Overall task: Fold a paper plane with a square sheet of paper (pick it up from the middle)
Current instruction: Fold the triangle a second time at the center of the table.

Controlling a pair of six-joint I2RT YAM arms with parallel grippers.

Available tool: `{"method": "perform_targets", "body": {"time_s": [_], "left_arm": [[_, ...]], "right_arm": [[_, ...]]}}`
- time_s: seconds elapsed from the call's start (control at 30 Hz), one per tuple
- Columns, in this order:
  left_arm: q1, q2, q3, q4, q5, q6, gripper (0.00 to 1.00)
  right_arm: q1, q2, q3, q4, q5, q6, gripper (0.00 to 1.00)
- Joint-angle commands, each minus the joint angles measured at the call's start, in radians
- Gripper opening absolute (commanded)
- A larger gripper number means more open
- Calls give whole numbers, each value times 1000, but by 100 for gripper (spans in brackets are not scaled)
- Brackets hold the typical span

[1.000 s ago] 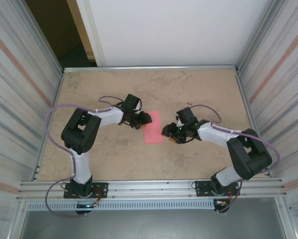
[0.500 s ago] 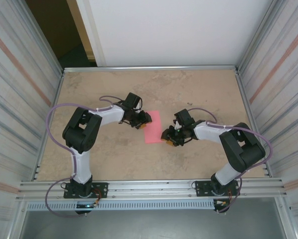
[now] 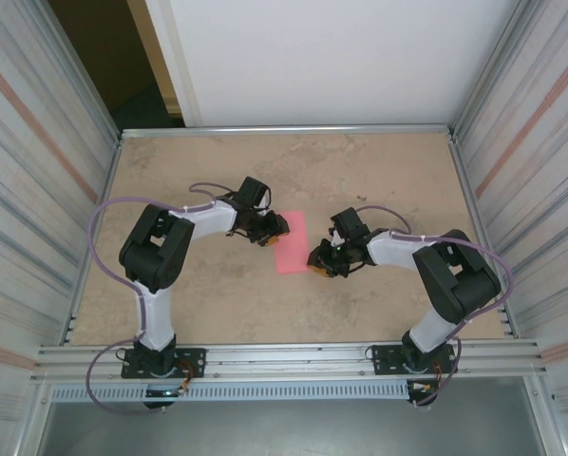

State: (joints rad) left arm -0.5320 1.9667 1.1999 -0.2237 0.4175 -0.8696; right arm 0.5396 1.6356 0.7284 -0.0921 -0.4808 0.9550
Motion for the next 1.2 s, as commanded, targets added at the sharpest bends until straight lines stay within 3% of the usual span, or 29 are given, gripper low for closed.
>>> {"method": "perform_targets", "body": {"time_s": [0.0, 0.33, 0.63, 1.17], "left_arm": [[8, 47, -34, -65, -47, -8, 39], [10, 47, -43, -55, -37, -8, 39], [11, 43, -51, -50, -45, -11, 40], [16, 45, -52, -47, -32, -2, 39]], "right_arm": [[8, 17, 25, 19, -30, -2, 23], [3, 16, 29, 40, -27, -3, 22], [3, -22, 23, -47, 37, -5, 26], [16, 30, 48, -25, -33, -18, 23]]}}
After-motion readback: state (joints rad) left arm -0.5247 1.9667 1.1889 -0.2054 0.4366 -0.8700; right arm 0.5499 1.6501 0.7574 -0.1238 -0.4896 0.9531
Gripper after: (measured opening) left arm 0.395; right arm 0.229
